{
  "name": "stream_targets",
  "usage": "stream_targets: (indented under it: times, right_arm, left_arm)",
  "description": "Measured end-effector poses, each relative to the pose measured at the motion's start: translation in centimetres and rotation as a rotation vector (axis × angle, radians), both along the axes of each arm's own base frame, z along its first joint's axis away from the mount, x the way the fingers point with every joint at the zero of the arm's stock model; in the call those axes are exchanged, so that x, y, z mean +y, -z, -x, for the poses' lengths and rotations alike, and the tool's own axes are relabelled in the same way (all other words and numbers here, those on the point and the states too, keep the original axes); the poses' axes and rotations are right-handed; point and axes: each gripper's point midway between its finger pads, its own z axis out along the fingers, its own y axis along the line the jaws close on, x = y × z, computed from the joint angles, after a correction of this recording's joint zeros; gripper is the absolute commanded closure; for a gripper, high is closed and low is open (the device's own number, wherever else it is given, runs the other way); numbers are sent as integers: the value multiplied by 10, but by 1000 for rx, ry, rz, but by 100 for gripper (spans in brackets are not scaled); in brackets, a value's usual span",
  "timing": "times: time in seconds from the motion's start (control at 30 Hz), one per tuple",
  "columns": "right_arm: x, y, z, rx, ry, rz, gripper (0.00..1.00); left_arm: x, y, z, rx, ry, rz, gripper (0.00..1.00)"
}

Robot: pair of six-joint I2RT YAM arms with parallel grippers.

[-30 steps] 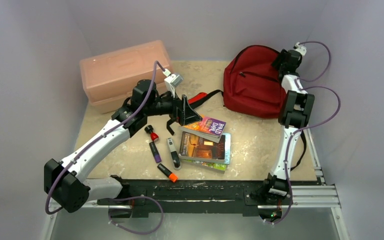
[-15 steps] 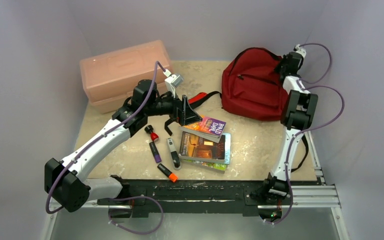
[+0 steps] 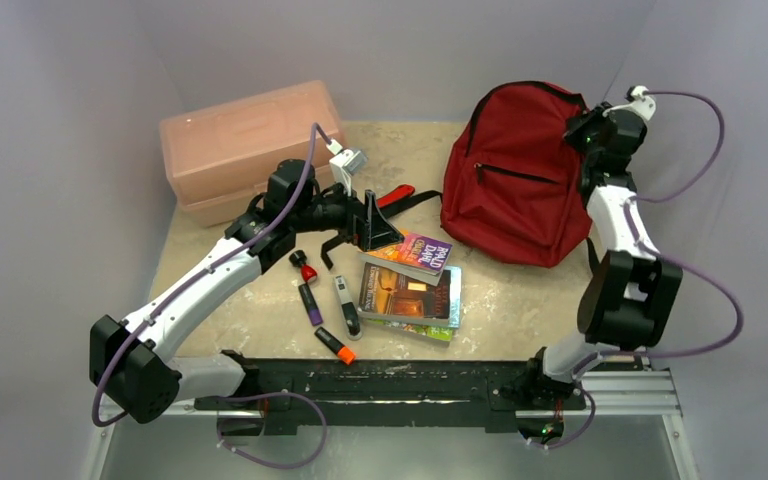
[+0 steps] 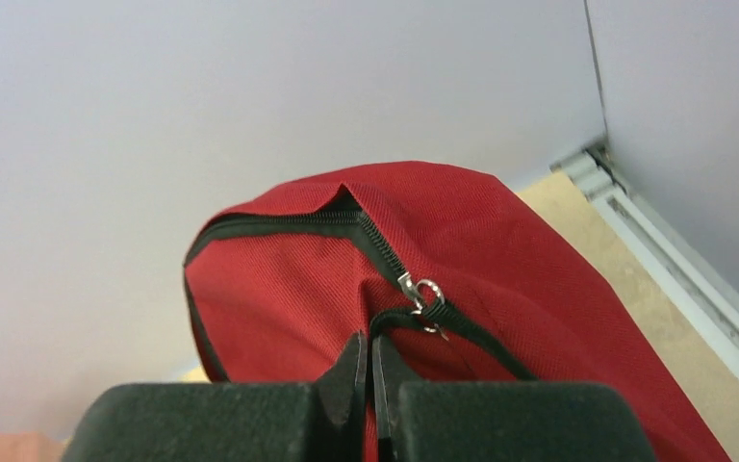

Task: Pack the student bag
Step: Pick up the student bag at the center of the board, then place the student bag at the center of the board.

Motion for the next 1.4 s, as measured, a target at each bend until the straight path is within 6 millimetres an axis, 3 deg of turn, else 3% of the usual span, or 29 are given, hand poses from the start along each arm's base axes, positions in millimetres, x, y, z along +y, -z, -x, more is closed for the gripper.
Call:
stream_targets:
  times: [0.17, 0.33, 0.43, 0.57, 0.7, 0.83, 1.03, 1.2, 1.27, 1.4]
  right_arm:
    - [23, -65, 45, -105, -36, 28, 100]
    - [66, -128, 103, -196, -119, 99, 100]
    - [88, -152, 131, -237, -185, 123, 100]
    - [107, -165, 157, -249, -277, 140, 100]
    - [124, -160, 166, -231, -382, 156, 100]
    - [141, -142, 178, -198, -498, 189, 100]
    - [159, -109, 202, -175, -614, 207, 100]
    - [170, -94, 211, -177, -678, 200, 100]
    - [172, -89, 213, -172, -693, 192, 100]
    - [179, -83, 220, -174, -724, 178, 100]
  left_arm:
    - [2, 2, -2, 6, -16, -13, 6]
    - [5, 5, -5, -2, -39, -35, 6]
    - [7, 5, -6, -1, -51, -43, 7]
    - [9, 3, -6, -6, -63, -45, 8]
    - [12, -2, -8, -27, -92, -45, 8]
    - [18, -13, -18, -50, -160, -49, 8]
    - [15, -65, -42, -119, -253, 37, 6]
    - [-13, -111, -77, -161, -253, 109, 6]
    - [-26, -113, -86, -158, -237, 118, 6]
    - [-66, -97, -93, -77, -160, 124, 8]
